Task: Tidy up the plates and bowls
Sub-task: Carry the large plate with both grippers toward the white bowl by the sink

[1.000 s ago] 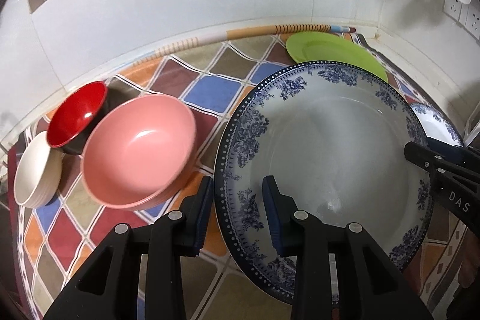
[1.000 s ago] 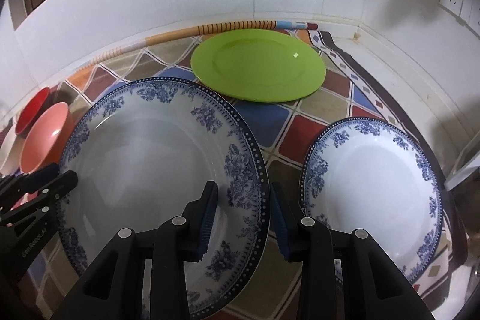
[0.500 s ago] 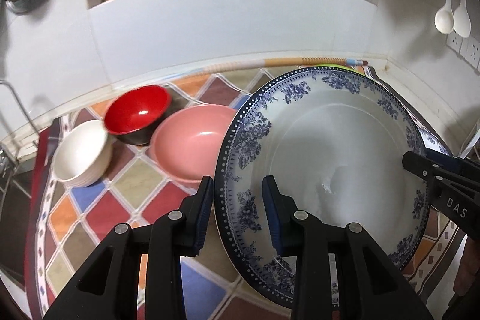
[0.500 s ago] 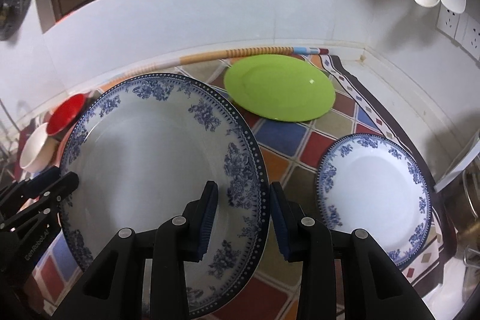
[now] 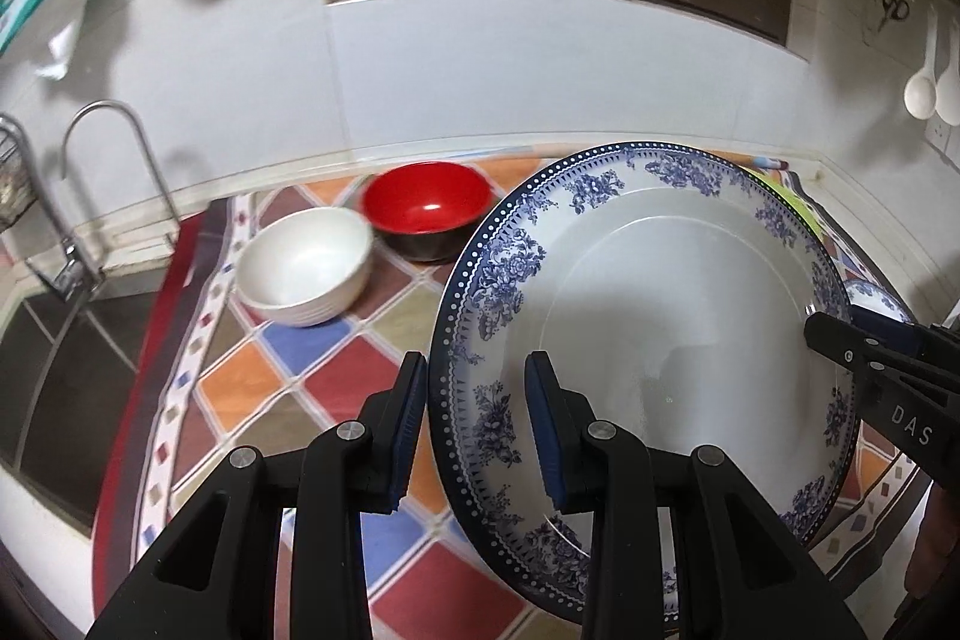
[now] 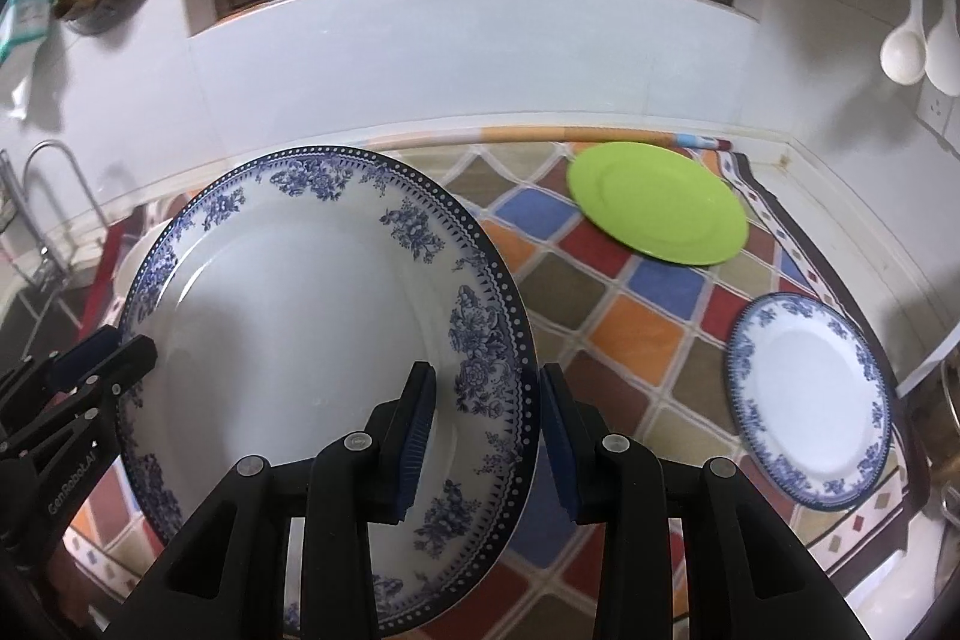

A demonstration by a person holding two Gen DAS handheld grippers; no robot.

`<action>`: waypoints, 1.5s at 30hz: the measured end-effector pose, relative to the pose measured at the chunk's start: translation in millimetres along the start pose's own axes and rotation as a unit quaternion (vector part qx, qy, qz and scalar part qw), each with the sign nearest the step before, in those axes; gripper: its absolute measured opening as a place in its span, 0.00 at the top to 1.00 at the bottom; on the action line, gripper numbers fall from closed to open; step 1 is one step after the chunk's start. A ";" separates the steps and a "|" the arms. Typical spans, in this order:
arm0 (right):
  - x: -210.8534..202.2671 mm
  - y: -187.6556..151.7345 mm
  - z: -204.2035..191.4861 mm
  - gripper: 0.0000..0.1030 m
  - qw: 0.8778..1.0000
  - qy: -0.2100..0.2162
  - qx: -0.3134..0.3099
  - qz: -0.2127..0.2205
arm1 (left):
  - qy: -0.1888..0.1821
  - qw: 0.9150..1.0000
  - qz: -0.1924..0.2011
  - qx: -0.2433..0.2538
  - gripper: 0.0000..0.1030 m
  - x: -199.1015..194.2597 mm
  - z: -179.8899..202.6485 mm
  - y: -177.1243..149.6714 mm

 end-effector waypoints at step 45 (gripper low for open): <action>37.6 -56.8 -213.9 0.65 0.987 0.079 -0.110 -0.088 | 0.078 0.986 -0.108 -0.095 0.67 21.7 -187.9 -95.7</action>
Point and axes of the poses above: each gripper's, at about its wrist camera, not at the fingertips, and x roughly the way its jaws point, z to its right, y to its top, the point moved 6 cm from there along x, roughly the way its jaws point, and after that the axes turned 1 degree about -x, right-handed, at the moved point
